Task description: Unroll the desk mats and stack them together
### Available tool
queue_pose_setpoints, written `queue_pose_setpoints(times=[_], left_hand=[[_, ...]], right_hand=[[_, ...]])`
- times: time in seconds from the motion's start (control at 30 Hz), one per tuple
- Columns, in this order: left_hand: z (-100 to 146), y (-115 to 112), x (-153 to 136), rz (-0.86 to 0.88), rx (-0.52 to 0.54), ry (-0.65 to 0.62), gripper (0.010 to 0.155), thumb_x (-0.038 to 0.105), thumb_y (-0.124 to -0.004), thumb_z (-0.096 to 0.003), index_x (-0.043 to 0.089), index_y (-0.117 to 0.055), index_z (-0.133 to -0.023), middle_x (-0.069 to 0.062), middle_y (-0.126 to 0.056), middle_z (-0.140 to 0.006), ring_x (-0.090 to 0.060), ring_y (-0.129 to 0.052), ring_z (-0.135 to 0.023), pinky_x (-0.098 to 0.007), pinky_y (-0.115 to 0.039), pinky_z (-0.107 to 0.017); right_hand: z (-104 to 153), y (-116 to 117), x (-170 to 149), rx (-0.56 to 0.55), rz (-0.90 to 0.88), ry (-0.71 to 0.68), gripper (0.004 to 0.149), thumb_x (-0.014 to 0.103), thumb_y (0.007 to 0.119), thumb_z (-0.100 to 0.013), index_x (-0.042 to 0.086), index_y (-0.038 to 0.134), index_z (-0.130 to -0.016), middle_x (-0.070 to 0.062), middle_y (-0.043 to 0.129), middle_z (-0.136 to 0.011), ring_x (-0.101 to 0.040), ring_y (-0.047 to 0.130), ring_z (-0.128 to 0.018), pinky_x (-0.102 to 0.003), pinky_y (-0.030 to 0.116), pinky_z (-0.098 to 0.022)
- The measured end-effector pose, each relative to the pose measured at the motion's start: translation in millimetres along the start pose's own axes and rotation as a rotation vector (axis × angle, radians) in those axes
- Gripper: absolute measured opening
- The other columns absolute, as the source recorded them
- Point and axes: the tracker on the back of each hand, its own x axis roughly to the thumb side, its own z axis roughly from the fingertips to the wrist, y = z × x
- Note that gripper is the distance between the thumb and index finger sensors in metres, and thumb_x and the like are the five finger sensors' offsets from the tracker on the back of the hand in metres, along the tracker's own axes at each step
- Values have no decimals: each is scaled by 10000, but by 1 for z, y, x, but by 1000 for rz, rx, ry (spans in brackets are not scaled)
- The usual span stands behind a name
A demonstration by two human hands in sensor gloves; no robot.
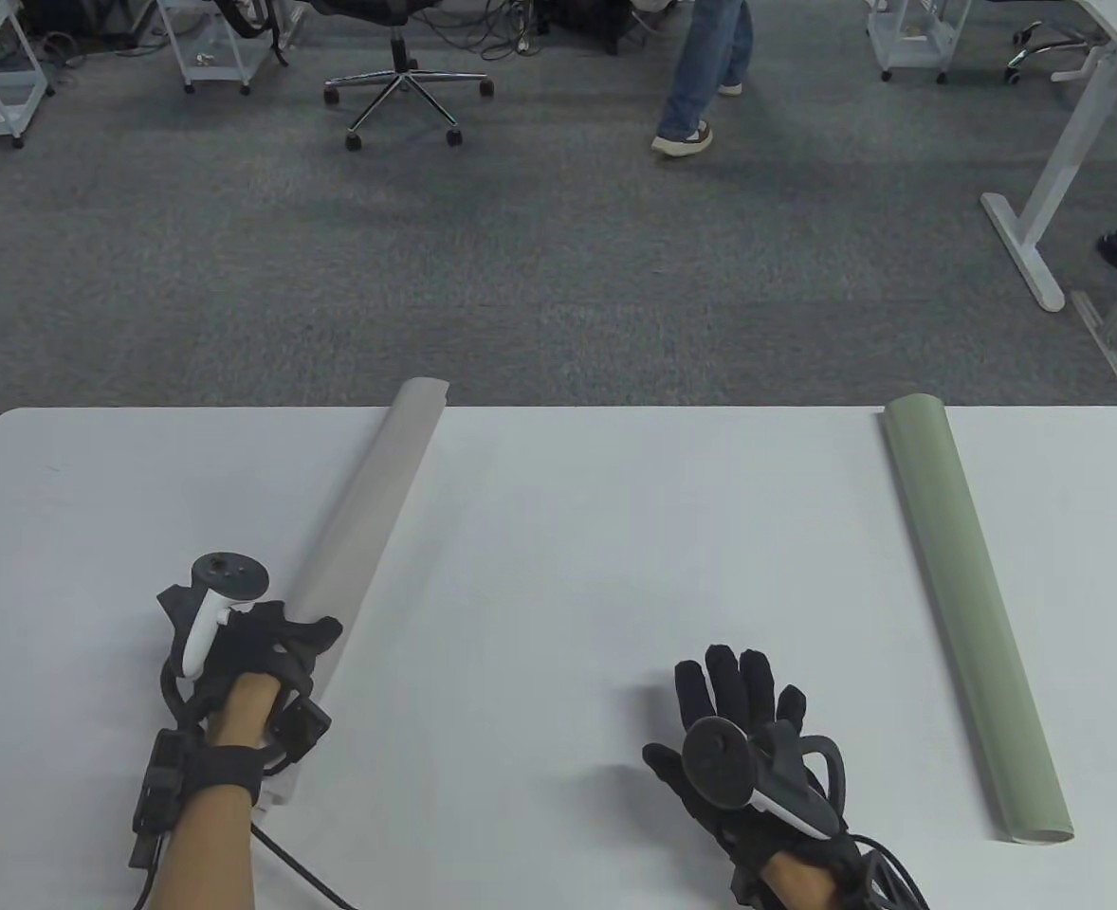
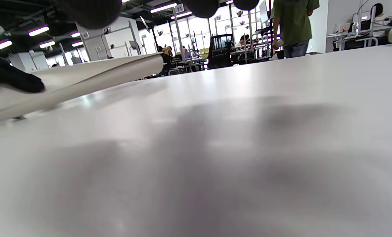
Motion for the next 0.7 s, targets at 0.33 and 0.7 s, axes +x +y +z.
queue_pose_setpoints(times=[0.33, 0.7], left_hand=[[27, -85, 48, 575, -420, -306, 789, 481, -773, -598, -8, -467, -1136, -106, -728, -1082, -320, -971, -859, -513, -860, -635], [50, -160, 79, 765, -462, -396, 773, 388, -762, -612, -83, -421, -1122, -183, -679, -1089, -385, -953, -861, -518, -890, -611]], right_hand=[[-6, -11, 29, 30, -325, -61, 840, 549, 594, -531, 33, 376, -1156, -343, 339, -1186, -582, 570, -1052, -805, 451, -665], [-21, -7, 42, 191, -718, 22, 847, 564, 564, -539, -14, 417, -1140, -348, 569, -1093, -430, 860, -882, -641, 720, -612]])
